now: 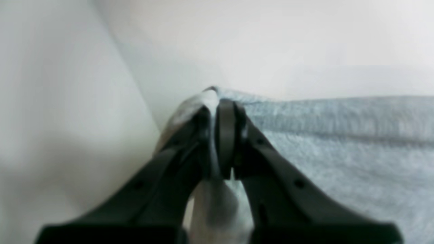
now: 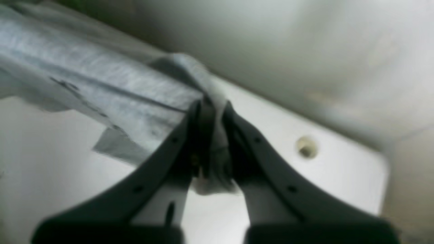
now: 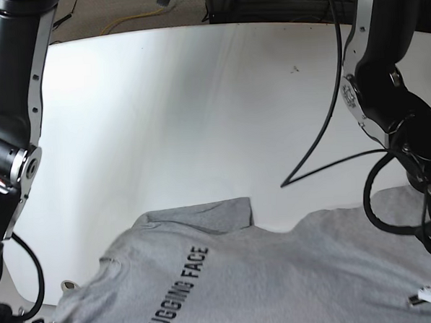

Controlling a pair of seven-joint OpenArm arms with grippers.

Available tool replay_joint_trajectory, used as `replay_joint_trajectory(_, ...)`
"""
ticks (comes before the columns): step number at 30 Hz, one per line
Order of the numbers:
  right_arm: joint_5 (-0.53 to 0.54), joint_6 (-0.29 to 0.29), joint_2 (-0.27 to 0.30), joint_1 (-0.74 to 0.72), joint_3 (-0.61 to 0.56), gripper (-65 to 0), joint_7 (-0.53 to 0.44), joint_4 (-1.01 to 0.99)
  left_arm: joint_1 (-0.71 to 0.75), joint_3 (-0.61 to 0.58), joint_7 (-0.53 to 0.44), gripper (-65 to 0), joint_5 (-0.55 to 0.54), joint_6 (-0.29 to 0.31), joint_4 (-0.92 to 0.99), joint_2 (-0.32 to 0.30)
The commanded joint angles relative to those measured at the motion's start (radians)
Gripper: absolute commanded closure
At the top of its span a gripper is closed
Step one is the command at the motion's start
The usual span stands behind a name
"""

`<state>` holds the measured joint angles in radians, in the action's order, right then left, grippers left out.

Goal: Fold the T-shirt properly
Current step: 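Lift the shirt again with both grippers and lay it flat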

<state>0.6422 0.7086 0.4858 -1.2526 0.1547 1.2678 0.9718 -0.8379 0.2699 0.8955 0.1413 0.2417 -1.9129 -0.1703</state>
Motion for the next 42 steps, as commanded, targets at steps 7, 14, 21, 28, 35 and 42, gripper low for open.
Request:
replay_joint_trajectory(7,-0.012,-0.01,0.08,-0.053,-0.071,0.0,0.059,0.016,-0.202,-0.031,0.007,0.0,0.021,0.044,0.033,-0.077)
replay_joint_trajectory(14,0.175,-0.01,0.178,-0.053,-0.177,0.0,0.06,0.019,-0.134,-0.036,0.009,0.0,0.019,0.055,0.014,-0.074)
replay_joint_trajectory(21,0.267,-0.01,0.221,-0.006,-0.169,0.0,0.052,0.02,0.067,-0.031,0.009,0.0,0.017,0.146,-0.007,-0.071)
replay_joint_trajectory(28,0.367,-0.01,0.215,0.316,-0.011,0.0,0.031,0.111,0.302,-0.03,0.007,0.0,0.017,0.192,-0.036,-0.031)
replay_joint_trajectory(35,0.368,-0.01,0.17,0.635,0.125,0.0,0.031,0.283,0.55,-0.033,0.007,0.0,0.017,0.25,-0.086,-0.019)
replay_joint_trajectory(42,0.37,-0.01,0.129,0.931,0.253,0.0,0.033,0.393,0.779,0.019,0.004,0.0,0.024,0.321,-0.087,0.041)
